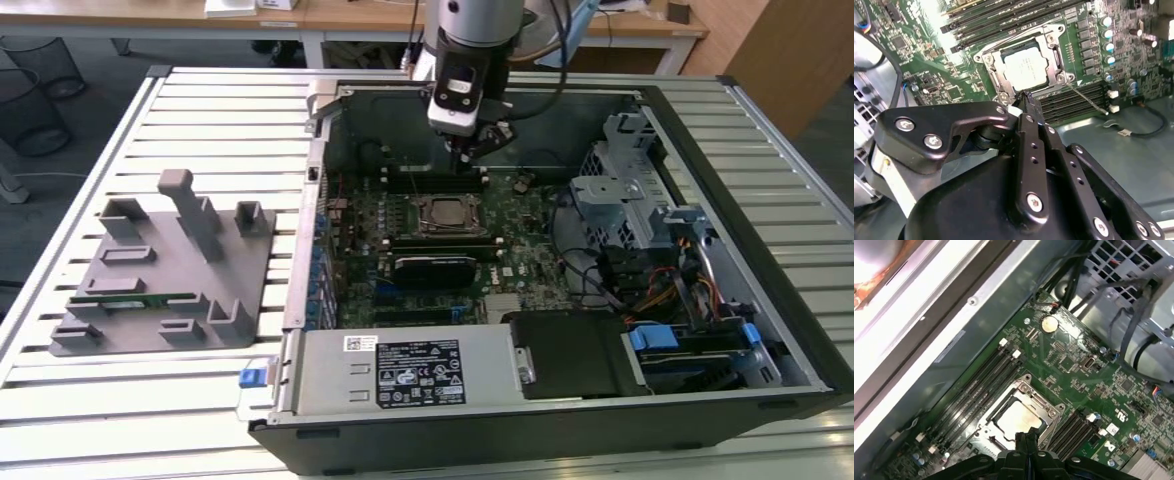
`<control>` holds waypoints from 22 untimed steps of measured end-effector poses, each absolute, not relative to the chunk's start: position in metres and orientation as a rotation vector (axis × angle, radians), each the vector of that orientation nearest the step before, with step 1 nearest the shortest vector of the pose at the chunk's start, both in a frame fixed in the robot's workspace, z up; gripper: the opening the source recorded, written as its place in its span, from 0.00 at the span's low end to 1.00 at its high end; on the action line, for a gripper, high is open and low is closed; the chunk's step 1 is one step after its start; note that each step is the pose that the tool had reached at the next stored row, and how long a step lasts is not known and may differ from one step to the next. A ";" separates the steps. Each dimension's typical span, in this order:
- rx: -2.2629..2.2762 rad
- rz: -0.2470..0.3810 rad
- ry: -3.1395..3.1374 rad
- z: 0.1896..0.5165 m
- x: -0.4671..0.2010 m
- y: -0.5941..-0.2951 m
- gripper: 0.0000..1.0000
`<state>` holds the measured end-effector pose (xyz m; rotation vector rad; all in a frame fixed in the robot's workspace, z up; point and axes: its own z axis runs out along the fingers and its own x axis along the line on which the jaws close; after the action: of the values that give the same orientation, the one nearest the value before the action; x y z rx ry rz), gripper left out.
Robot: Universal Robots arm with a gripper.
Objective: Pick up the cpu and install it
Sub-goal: 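Install the first cpu locking lever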
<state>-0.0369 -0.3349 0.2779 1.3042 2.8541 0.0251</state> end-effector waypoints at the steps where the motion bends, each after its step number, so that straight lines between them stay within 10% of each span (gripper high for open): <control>1: 1.285 0.025 2.863 0.278 -0.037 -0.335 0.11; 22: 0.908 0.026 3.006 0.277 -0.037 -0.335 0.11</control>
<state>-0.0375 -0.3349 0.2771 0.9083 3.0060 0.0257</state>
